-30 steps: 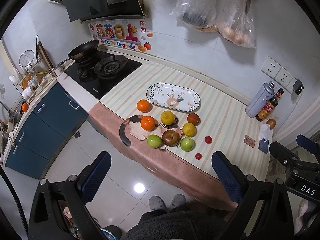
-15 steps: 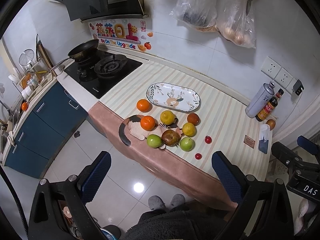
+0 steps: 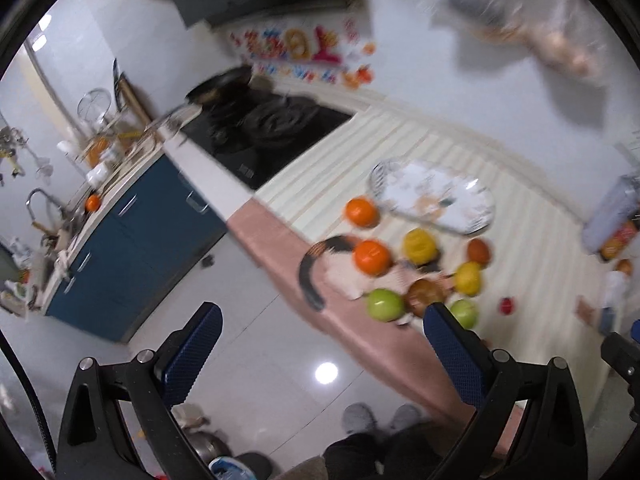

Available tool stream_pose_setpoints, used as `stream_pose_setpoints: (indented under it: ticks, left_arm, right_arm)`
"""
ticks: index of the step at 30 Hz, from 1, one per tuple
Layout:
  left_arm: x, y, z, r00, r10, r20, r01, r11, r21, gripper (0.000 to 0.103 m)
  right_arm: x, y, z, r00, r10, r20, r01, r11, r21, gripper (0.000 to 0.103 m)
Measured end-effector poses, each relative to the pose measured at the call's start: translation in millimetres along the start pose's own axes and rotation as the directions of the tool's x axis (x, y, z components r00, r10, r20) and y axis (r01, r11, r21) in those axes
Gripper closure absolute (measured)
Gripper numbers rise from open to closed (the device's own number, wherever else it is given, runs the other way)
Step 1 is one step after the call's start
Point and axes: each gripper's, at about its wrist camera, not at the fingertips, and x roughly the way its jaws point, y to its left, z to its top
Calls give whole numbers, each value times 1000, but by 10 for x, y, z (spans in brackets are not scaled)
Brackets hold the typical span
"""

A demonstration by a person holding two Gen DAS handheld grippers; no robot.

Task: Organize fruits
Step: 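Grasp the large green apple with the right tool while the left tool grasps the smaller green apple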

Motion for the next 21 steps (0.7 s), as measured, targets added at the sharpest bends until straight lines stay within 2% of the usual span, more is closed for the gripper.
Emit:
stream_pose_setpoints:
  ticks: [3, 7, 10, 12, 14, 16, 19, 21]
  left_arm:
    - [464, 24, -15, 996, 26, -80, -26, 1000, -8, 0]
    - [1008, -34, -127, 983, 12, -186, -11, 1000, 9, 6]
    - [1354, -172, -224, 973, -10, -231, 26, 997, 67, 14]
    - [1543, -288, -271, 967, -21, -254, 59, 988, 141, 19]
    - [1731, -420, -317, 958, -69, -280, 138, 962, 236, 19]
    - [1845, -506, -336, 958, -56, -282, 152, 932, 330, 19]
    - [2006, -653, -319, 965, -65, -256, 186, 854, 486, 19]
    - [2079, -679, -281, 960, -96, -264, 228, 816, 531, 19]
  right_arm:
    - [575, -70, 15, 997, 47, -67, -47, 999, 8, 0]
    - [1305, -115, 46, 986, 67, -152, -65, 998, 14, 4]
    - [1749, -135, 17, 978, 61, -202, -62, 998, 0, 14]
    - [2049, -153, 5, 968, 48, -245, -53, 999, -12, 20]
    - [2297, -183, -27, 957, 36, -289, -44, 999, -23, 22]
    - [2485, -184, -67, 946, 29, -322, -41, 999, -31, 24]
    - [2679, -127, -122, 937, 14, -350, -33, 998, -49, 24]
    - [2844, -81, -133, 930, -5, -368, -16, 999, -52, 24]
